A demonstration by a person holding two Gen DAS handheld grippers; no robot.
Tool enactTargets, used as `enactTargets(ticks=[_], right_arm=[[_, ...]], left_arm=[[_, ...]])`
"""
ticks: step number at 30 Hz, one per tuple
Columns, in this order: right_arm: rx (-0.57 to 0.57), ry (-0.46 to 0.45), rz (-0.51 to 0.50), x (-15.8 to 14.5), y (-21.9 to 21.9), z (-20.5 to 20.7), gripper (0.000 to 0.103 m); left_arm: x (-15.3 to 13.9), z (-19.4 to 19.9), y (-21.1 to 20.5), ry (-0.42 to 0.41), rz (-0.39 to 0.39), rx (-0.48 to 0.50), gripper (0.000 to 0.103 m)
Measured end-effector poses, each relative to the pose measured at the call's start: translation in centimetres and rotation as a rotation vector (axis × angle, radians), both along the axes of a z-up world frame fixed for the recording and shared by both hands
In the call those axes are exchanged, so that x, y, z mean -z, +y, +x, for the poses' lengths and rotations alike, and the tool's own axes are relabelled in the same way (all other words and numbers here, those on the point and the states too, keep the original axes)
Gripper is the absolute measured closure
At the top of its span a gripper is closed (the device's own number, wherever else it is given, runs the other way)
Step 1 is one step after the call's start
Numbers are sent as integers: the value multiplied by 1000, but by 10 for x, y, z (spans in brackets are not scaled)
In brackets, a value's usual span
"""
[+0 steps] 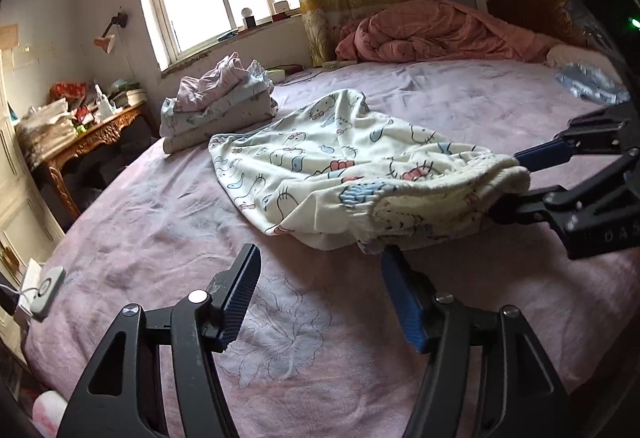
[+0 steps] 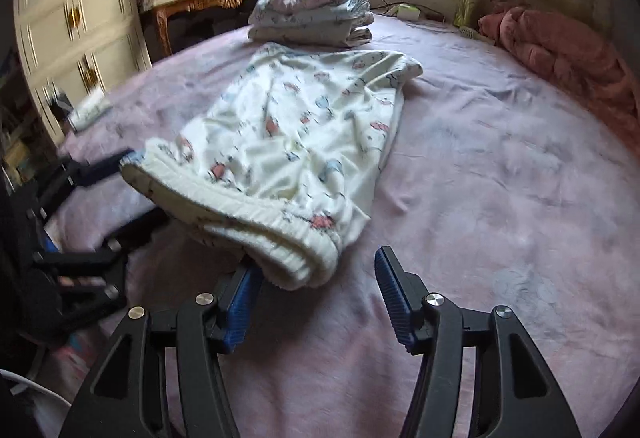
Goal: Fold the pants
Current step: 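Release the cuffs with the right gripper and reposition both grippers at them, then grasp the elastic cuffs with both grippers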
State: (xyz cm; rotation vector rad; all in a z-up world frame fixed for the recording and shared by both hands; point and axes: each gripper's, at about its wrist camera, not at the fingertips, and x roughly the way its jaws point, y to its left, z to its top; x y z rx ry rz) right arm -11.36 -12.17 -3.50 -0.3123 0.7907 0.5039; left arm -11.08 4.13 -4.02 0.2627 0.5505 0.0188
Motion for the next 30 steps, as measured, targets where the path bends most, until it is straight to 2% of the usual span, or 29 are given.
enactTargets(ticks=[4, 7, 9, 11, 12, 14, 16, 17, 21, 24, 26, 28, 30], right_arm=[[-75, -9, -179, 9, 3, -9, 44], [-92, -49, -214, 0, -8, -10, 39], [-87, -69, -241, 1, -10, -5, 39], [-129, -102, -287, 5, -1, -3, 39], [-167, -146, -330, 8, 6, -6, 39], [-268, -291, -428, 14, 18, -19, 39], [-388, -423, -494, 20, 23, -34, 39], [-421, -451, -505, 21, 23, -37, 39], [-486, -462, -507, 18, 21, -33, 39], [-521, -556, -561, 23, 24, -44, 39], [-538, -665, -609, 28, 27, -57, 39], [-561, -725, -632, 32, 29, -66, 40], [-577, -691, -628, 33, 32, -66, 46]], left_arm=[[1, -2, -6, -27, 55, -20, 41], [0, -3, -5, -32, 48, -15, 41], [-1, -2, -5, -28, 42, -16, 41], [-1, -1, -4, -22, 40, -17, 41], [-1, -1, -4, -16, 43, -16, 41], [0, -2, -3, -2, 64, -5, 41], [3, -4, -5, -2, 146, 30, 40], [5, -5, -7, -12, 218, 54, 39], [15, -8, -16, -19, 422, 151, 38], [23, -14, -25, -69, 548, 236, 38], [25, -17, -29, -110, 601, 291, 38], [26, -16, -31, -117, 622, 339, 38], [25, -11, -32, -110, 635, 379, 37]])
